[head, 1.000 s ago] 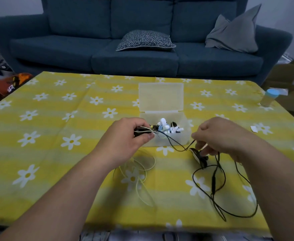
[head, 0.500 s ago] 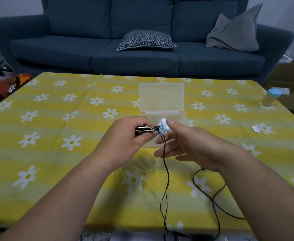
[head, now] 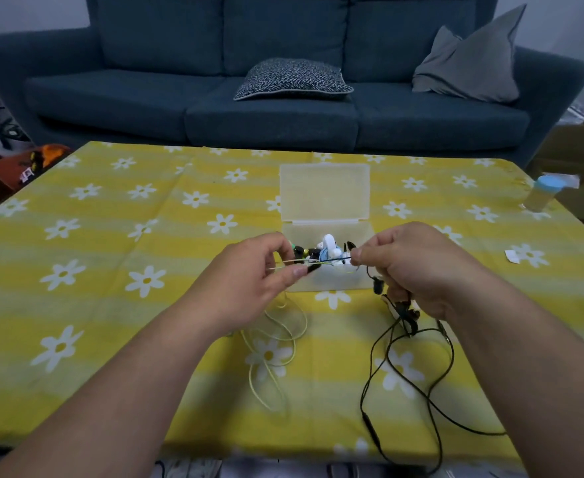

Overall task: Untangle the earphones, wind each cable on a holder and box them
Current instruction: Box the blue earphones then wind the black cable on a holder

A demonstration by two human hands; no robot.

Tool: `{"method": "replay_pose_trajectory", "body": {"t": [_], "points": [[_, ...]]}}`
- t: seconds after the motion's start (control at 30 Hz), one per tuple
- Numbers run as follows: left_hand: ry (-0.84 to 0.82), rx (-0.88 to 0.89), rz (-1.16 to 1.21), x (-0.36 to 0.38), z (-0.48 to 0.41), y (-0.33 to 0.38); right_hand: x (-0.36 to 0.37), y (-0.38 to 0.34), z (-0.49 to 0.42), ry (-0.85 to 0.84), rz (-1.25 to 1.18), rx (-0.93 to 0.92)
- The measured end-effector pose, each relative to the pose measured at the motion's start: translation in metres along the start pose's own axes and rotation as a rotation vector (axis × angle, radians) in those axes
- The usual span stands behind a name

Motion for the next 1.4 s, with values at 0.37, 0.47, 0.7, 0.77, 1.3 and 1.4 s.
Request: {"method": "replay_pose_trajectory", "body": {"t": [0.37,0.47,0.7,0.77,1.3,1.4], "points": [[0.051,-0.014,0.055,-0.006,-0.002,-0.006,-0.008,-0.002,0.006,0.000,0.294,-0.152],[0.038,-0.018,0.089,-0.005,-0.001,-0.004,-0.004,-0.007,0.014,-0.023,0.298,-0.246],[-0.001,0.080,0.161,0.003,0.000,0.008,0.010,-0.009,0.016,-0.114,0.215,-0.329],[-0.067,0.092,0.230,0.004,0.001,0.014,0.012,-0.008,0.014,-0.098,0.187,-0.324],[-0.352,-0.077,0.111,-0.003,0.009,0.007,-0.008,-0.005,0.006,0.180,-0.114,-0.173],[-0.149,-0.062,0.360,0.000,0.005,0.019,-0.007,-0.004,0.007,0.148,-0.086,-0.149]]}}
Point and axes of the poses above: each hand's wrist, its own z-axis away from the middle knuckle, its own x-axis out of the palm, y = z × x, the point moved 1 cm from there along -z, towards the middle knuckle, and after that the axes turned 7 degrees about x, right-handed, at the moved point
